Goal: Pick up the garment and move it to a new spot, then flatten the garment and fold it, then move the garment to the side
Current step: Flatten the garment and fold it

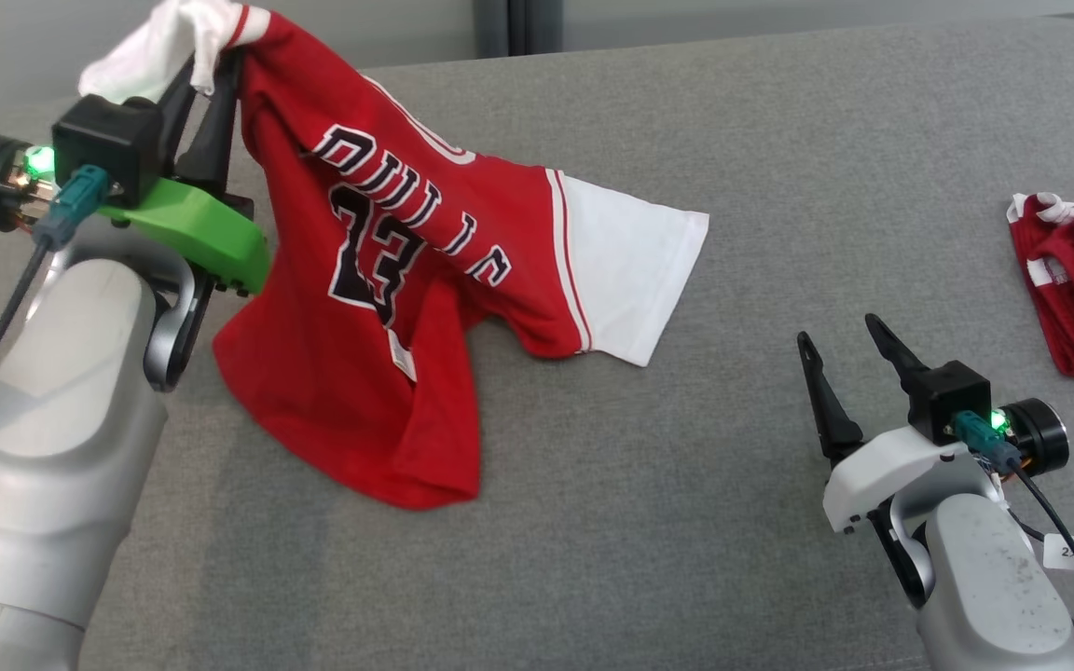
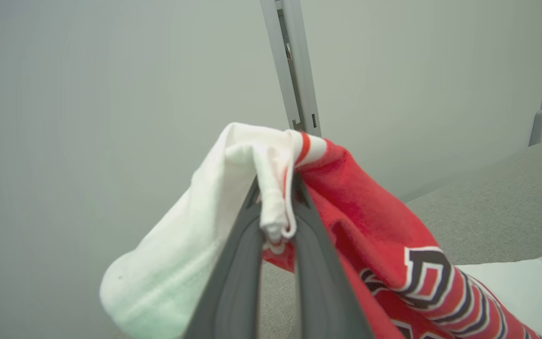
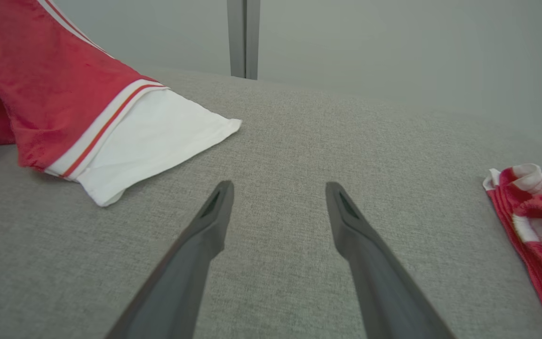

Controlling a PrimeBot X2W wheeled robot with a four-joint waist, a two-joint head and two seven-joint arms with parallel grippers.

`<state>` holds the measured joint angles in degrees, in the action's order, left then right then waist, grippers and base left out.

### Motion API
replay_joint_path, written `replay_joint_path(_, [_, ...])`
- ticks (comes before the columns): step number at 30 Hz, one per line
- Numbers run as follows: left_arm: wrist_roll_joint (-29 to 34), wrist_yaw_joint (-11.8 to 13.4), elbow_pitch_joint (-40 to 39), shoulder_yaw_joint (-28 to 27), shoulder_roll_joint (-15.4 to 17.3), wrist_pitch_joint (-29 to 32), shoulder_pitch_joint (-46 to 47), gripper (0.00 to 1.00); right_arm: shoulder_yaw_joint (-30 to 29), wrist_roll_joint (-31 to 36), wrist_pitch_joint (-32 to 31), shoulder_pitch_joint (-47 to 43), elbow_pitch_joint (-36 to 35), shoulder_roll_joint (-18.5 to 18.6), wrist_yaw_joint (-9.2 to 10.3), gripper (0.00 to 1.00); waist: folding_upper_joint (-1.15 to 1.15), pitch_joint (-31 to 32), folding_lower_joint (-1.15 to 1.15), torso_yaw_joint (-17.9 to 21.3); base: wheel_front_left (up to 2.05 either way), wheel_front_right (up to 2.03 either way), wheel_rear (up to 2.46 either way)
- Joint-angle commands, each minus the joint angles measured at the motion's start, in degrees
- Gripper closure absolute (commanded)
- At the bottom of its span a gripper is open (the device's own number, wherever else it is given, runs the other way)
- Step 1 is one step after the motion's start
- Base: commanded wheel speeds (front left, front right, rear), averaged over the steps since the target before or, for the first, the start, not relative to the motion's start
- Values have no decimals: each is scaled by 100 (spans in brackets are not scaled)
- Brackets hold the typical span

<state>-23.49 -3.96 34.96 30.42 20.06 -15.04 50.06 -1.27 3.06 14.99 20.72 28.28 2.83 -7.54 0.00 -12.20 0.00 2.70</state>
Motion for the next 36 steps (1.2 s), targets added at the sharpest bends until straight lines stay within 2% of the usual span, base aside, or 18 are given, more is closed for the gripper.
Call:
replay_joint_path(1, [39, -3, 142, -74, -26, -5, 21, 100, -3, 9, 26, 27, 16, 19, 12, 0, 0, -2, 0, 38, 0, 0, 0])
replay_joint_path(2, [33, 10, 330, -84, -68, -5, 4, 100, -3, 12, 26, 17, 32, 20, 12, 0, 0, 13, 0, 48, 0, 0, 0])
replay_joint_path(3, [24, -9, 599, -56, -121, 0, -28, 73, 7, 10, 26, 4, 58, 19, 12, 0, 0, 32, 0, 61, 0, 0, 0])
replay_joint_path(4, [-15, -21, 766, -60, -184, -1, -16, 0, 19, 3, 26, -3, 77, 17, 11, 0, 0, 47, 0, 73, 0, 0, 0])
replay_joint_path(8, [-110, 66, 1290, -191, -390, -4, -205, 0, 42, -57, 26, -18, 134, 19, 12, 0, 0, 96, 0, 101, 0, 0, 0])
replay_joint_path(14, [-146, 129, 1182, -540, -629, -6, -816, 0, -22, -70, 26, -134, 99, 18, 12, 0, 0, 220, 0, 32, 0, 0, 0])
replay_joint_path(20, [-124, 206, 711, -1131, -862, -7, -1752, 0, -7, -181, 26, -292, 38, 19, 12, 0, 0, 461, 0, -5, 0, 0, 0])
replay_joint_path(26, [283, 159, -190, -1702, -1165, -7, -2846, 0, -6, -251, 26, -473, 45, 18, 11, 0, 0, 542, 0, -91, 0, 0, 0])
replay_joint_path(30, [571, 19, -820, -2008, -1420, -7, -3356, 0, 8, -26, 26, -121, 219, 19, 11, 0, 0, 291, 0, -323, 0, 0, 0])
replay_joint_path(36, [805, -187, -1149, -2059, -1635, -7, -3427, 0, -274, 518, -29, 828, 825, 90, 11, 0, 0, -175, 0, -755, 0, 0, 0])
